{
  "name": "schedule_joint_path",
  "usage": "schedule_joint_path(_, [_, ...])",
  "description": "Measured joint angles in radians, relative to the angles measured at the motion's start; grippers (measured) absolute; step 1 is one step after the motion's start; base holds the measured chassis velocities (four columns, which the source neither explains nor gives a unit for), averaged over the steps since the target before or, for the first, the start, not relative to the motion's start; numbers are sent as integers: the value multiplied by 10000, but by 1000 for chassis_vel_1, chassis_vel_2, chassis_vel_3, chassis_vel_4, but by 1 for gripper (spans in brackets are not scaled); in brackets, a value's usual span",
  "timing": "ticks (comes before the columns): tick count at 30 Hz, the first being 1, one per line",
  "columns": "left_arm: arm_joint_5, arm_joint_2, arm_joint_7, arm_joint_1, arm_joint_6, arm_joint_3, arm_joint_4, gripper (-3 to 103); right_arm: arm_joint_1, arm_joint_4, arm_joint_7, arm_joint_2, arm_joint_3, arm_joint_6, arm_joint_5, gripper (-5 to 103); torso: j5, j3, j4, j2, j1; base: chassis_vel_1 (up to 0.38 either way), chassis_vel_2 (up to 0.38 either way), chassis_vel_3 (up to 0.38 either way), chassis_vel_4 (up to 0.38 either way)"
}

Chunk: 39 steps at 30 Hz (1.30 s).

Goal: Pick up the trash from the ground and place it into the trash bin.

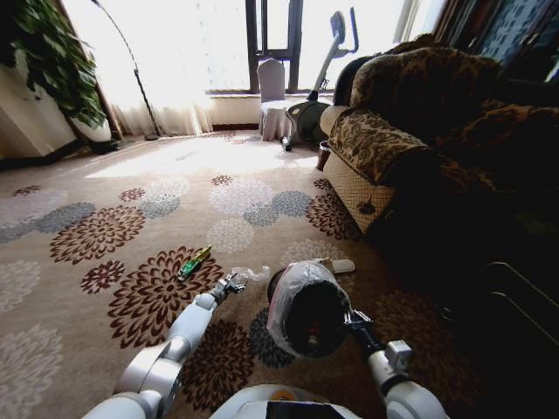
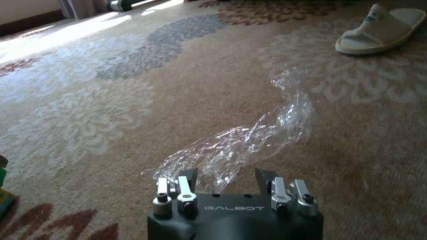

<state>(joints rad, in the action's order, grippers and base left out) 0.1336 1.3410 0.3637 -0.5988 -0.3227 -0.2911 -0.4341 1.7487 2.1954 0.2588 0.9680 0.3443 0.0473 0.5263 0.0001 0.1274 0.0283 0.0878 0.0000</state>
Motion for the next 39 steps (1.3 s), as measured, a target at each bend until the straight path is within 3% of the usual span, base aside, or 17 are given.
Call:
schedule_joint_path(3, [-215,-57,81,-230,-137,65,-306,49,-6,-1,3,-8,9,8,1,0,-1,0,-1,0,0,0,0,0,0])
schedule_joint_path(5, [-236,-84,113,-282,-242,65,-350,49,-21,0,4,-8,9,13,0,0,0,0,0,0,0,0,0,0,0])
schedule_joint_path(9, [-463,-201,39,-545,-413,64,-687,37,-116,-35,23,-40,20,151,-168,0,-1,0,-1,0,0,0,0,0,0])
schedule_joint_path(12, [-729,-373,-33,-867,-799,9,-1061,26,-370,-98,73,-211,58,347,-175,0,-2,0,-1,0,0,0,0,0,0])
schedule_joint_path(15, [-856,-498,-89,-1038,-1158,-54,-1184,22,-602,-157,79,-281,83,395,-72,0,-2,0,0,0,0,0,0,0,0])
schedule_joint_path(22, [-1992,-891,4,-1551,-1841,-182,-1749,2,-805,-391,66,-114,84,385,-12,0,-3,0,-4,0,0,0,0,0,0])
schedule_joint_path(25, [-2934,-1098,9,-2241,-1775,-311,-3001,0,-849,-553,46,79,79,351,-85,0,1,0,6,0,0,0,0,0,0])
schedule_joint_path(27, [-3124,-1130,-43,-2382,-1686,-309,-3343,0,-765,-577,42,190,166,324,-128,0,0,0,6,0,0,0,0,0,0])
schedule_joint_path(30, [-4026,-1367,-511,-3467,-1179,-471,-5273,0,-1079,-894,54,469,260,272,-267,0,-8,-1,-16,0,0,0,0,0,0])
schedule_joint_path(32, [-4222,-1419,-664,-3816,-1081,-601,-5781,0,-1324,-1011,57,467,163,284,-273,0,-7,-1,-9,1,0,0,0,0,0])
schedule_joint_path(35, [-4987,-1516,-1348,-5630,-679,-1629,-8073,0,-2473,-1596,106,488,-603,434,-263,0,-3,0,8,0,0,0,0,0,0])
schedule_joint_path(37, [-5267,-1517,-1477,-6158,-557,-1989,-8756,0,-2768,-1796,125,521,-876,476,-252,0,-4,0,9,0,0,0,0,0,0])
schedule_joint_path(39, [-5907,-1507,-1702,-7122,-380,-2707,-10206,0,-3421,-2209,164,608,-1537,573,-233,0,0,-2,3,0,0,0,0,0,0])
